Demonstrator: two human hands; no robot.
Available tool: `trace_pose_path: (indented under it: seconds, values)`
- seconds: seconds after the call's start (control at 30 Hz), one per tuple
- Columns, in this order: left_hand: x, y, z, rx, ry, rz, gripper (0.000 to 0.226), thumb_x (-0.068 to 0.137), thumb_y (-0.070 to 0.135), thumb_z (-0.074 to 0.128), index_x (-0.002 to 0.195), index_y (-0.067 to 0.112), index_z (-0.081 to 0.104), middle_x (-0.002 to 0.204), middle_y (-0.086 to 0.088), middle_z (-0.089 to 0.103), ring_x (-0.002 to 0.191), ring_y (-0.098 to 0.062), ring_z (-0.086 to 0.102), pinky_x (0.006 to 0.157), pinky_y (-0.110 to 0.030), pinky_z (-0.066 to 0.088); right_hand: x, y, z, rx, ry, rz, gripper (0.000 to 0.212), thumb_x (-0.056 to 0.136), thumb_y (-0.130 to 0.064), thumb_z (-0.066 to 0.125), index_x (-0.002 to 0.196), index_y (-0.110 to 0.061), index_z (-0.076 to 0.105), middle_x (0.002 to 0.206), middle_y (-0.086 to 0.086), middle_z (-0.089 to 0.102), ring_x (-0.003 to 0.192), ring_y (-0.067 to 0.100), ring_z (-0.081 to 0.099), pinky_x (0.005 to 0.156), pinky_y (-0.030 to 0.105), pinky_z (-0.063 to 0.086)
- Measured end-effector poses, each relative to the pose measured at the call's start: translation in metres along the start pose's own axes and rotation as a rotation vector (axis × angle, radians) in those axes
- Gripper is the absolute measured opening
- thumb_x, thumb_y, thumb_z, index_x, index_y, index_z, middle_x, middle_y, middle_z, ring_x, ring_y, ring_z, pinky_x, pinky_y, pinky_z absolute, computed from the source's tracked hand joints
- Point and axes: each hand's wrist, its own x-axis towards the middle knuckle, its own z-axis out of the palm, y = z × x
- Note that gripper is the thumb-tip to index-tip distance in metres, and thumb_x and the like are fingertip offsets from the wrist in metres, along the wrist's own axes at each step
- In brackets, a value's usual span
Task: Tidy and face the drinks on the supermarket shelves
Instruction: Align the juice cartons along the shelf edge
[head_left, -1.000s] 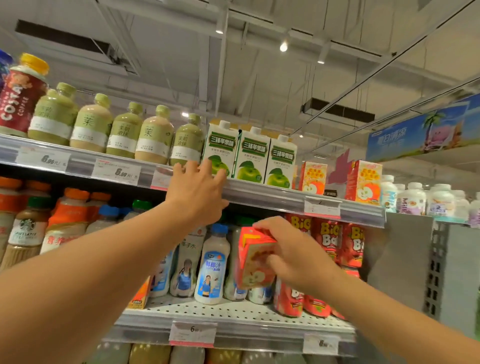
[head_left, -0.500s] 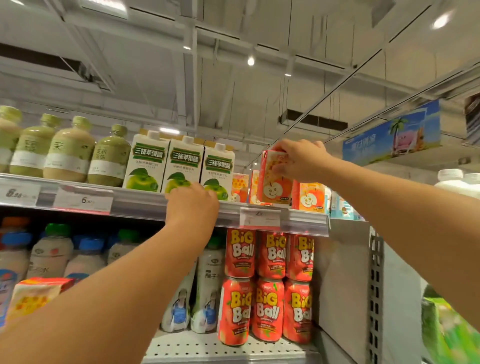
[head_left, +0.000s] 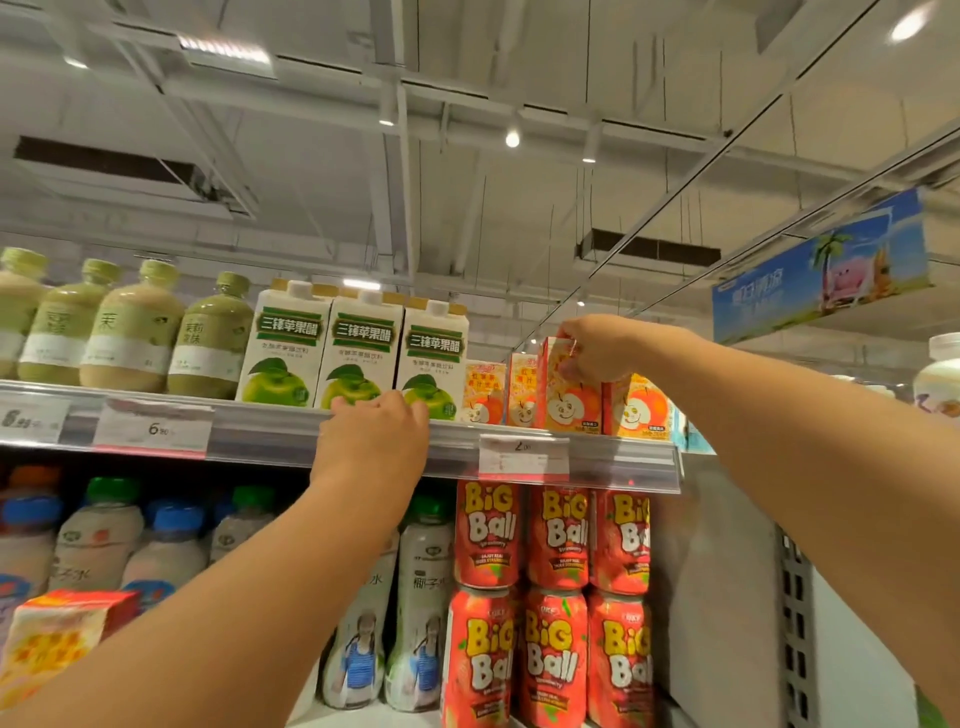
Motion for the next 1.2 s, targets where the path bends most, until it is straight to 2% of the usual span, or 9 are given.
trace_pose_path:
  seconds: [0.2, 0.27, 0.37, 0.57, 0.73, 0.93, 1.0, 1.1, 1.2]
  values:
    - [-0.003, 0.000, 0.004, -0.003, 0.000, -0.037, 0.046, 0.088, 0.012, 0.058, 0.126, 0.008, 0.034, 0.121, -0.014, 0.047, 0.107, -0.036, 0.054, 0.081, -0.037, 0.050, 0.001, 0.002, 0.003, -0.058, -0.039, 0.010, 0.040, 0.099, -0.035, 0.051, 0.134, -0.017, 0.045, 0.110, 0.003, 0.060, 0.103, 0.025, 0.057, 0.089, 0.041, 0.047]
    - [-0.004, -0.002, 0.005, -0.005, 0.015, -0.048, 0.047, 0.088, 0.017, 0.060, 0.126, 0.010, 0.033, 0.121, -0.012, 0.046, 0.106, -0.034, 0.053, 0.068, -0.034, 0.045, -0.002, 0.001, 0.004, -0.135, 0.037, -0.009, 0.049, 0.099, -0.038, 0.050, 0.143, -0.020, 0.038, 0.133, 0.008, 0.055, 0.129, 0.031, 0.045, 0.112, 0.053, 0.024]
    - [-0.007, -0.013, 0.004, -0.041, 0.016, -0.021, 0.045, 0.092, 0.033, 0.058, 0.127, 0.017, 0.034, 0.120, -0.006, 0.046, 0.104, -0.026, 0.053, 0.060, -0.034, 0.037, -0.026, -0.019, 0.004, -0.051, 0.198, -0.115, 0.060, 0.096, -0.028, 0.053, 0.150, -0.021, 0.028, 0.153, 0.008, 0.036, 0.145, 0.029, 0.021, 0.117, 0.052, 0.001]
    - [-0.024, -0.066, 0.003, -0.390, 0.043, 0.174, 0.042, 0.096, 0.031, 0.051, 0.136, 0.023, 0.041, 0.135, 0.002, 0.046, 0.117, -0.022, 0.050, 0.083, -0.043, 0.052, -0.122, -0.097, 0.023, 0.182, 0.307, -0.432, 0.047, 0.095, -0.022, 0.058, 0.141, -0.022, 0.046, 0.145, 0.001, 0.048, 0.135, 0.023, 0.037, 0.111, 0.040, 0.029]
    - [-0.060, -0.177, 0.045, -0.188, 0.179, 0.121, 0.051, 0.094, 0.023, 0.054, 0.143, 0.019, 0.038, 0.145, -0.005, 0.043, 0.131, -0.028, 0.041, 0.098, -0.044, 0.043, -0.183, -0.213, 0.068, 0.335, 0.061, -0.667, 0.048, 0.095, -0.025, 0.055, 0.141, -0.019, 0.046, 0.142, 0.001, 0.048, 0.133, 0.016, 0.037, 0.108, 0.033, 0.037]
    - [-0.083, -0.232, 0.096, -0.211, 0.135, 0.141, 0.057, 0.095, 0.027, 0.051, 0.148, 0.026, 0.029, 0.154, -0.002, 0.027, 0.133, -0.026, 0.036, 0.092, -0.040, 0.045, -0.164, -0.354, 0.122, 0.181, -0.139, -0.541, 0.035, 0.092, -0.026, 0.057, 0.121, -0.007, 0.051, 0.126, 0.016, 0.050, 0.118, 0.032, 0.046, 0.083, 0.039, 0.043]
    - [-0.080, -0.234, 0.101, -0.235, 0.165, 0.148, 0.066, 0.089, 0.020, 0.058, 0.148, 0.026, 0.029, 0.154, -0.003, 0.025, 0.136, -0.026, 0.032, 0.098, -0.040, 0.041, -0.149, -0.381, 0.137, 0.103, -0.150, -0.473, 0.048, 0.093, -0.033, 0.057, 0.133, -0.008, 0.049, 0.139, 0.018, 0.045, 0.124, 0.034, 0.045, 0.089, 0.038, 0.042]
    - [-0.076, -0.236, 0.104, -0.263, 0.213, 0.162, 0.069, 0.084, 0.017, 0.062, 0.146, 0.023, 0.033, 0.151, -0.006, 0.030, 0.134, -0.028, 0.032, 0.105, -0.044, 0.035, -0.131, -0.402, 0.157, 0.019, -0.231, -0.398, 0.075, 0.093, -0.035, 0.054, 0.154, -0.016, 0.016, 0.158, 0.012, 0.022, 0.143, 0.034, 0.022, 0.112, 0.042, 0.028]
    - [-0.078, -0.232, 0.110, -0.273, 0.223, 0.143, 0.070, 0.084, 0.019, 0.062, 0.147, 0.019, 0.031, 0.151, -0.010, 0.027, 0.136, -0.032, 0.026, 0.107, -0.047, 0.031, -0.125, -0.406, 0.174, 0.005, -0.225, -0.343, 0.060, 0.090, -0.029, 0.057, 0.141, -0.008, 0.035, 0.141, 0.019, 0.040, 0.130, 0.035, 0.034, 0.102, 0.044, 0.037]
